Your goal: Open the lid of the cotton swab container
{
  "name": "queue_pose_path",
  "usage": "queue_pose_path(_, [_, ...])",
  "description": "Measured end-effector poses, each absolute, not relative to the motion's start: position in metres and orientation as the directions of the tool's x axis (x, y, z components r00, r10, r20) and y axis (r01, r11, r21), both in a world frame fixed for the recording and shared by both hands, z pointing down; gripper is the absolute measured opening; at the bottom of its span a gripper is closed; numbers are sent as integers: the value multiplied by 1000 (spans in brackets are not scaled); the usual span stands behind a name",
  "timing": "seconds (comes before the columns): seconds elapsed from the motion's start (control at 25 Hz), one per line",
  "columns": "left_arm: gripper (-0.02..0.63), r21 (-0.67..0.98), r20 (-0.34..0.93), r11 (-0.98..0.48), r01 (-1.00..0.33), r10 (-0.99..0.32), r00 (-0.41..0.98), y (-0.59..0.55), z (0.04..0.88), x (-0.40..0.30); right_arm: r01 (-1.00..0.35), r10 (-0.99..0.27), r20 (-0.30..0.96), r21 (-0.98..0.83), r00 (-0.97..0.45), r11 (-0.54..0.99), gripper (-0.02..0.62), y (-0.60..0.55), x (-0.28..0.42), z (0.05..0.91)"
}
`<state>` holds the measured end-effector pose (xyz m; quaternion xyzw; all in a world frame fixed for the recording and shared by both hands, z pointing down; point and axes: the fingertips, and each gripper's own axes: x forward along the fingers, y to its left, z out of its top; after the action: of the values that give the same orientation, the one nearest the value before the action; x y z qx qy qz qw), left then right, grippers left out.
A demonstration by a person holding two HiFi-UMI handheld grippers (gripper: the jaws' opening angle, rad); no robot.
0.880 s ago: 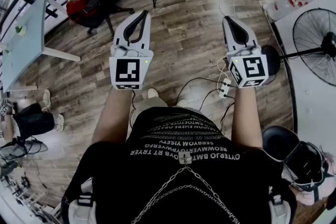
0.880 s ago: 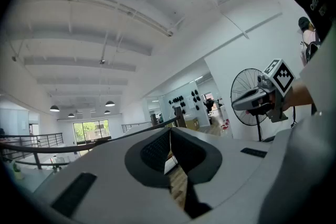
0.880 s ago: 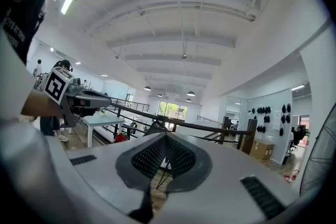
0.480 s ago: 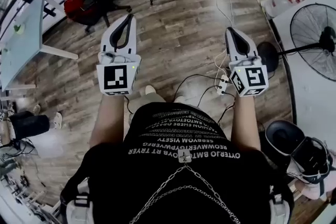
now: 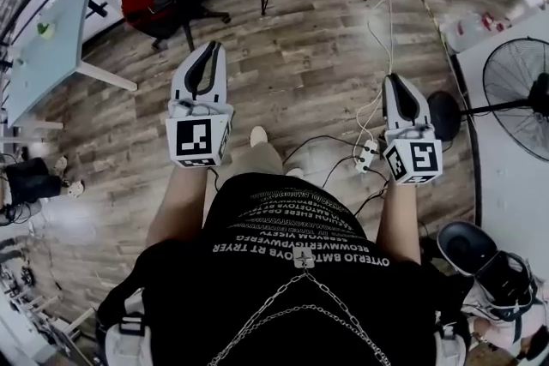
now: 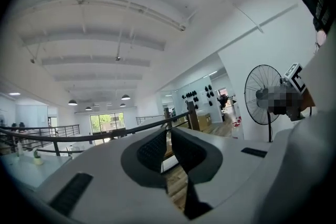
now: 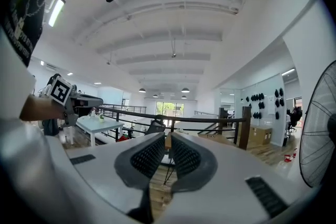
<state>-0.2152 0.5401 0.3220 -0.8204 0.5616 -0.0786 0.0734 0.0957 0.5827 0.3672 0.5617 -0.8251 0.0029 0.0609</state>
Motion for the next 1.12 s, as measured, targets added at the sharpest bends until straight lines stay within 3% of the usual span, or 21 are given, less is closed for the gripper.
queue_pose_path(0.16, [38, -190, 35, -358, -914, -933, 358, 517, 326, -222, -926, -924, 90, 40, -372, 376, 92, 553, 90, 371])
queue_pose_path(0.28, [140, -171, 57, -400, -900, -916, 396, 488, 335, -223, -923, -920, 103, 41, -377, 383, 117, 521, 82, 375])
queue_pose_path(0.36, [173, -151, 77, -430, -890, -903, 423, 463, 344, -220, -922, -919, 109, 42, -379, 385, 129, 496, 77, 375])
queue_pose_path(1.12, [186, -98, 107, -564, -820, -825, 555, 291, 363, -221, -943, -931, 179, 38, -320, 331, 149, 361, 41, 381])
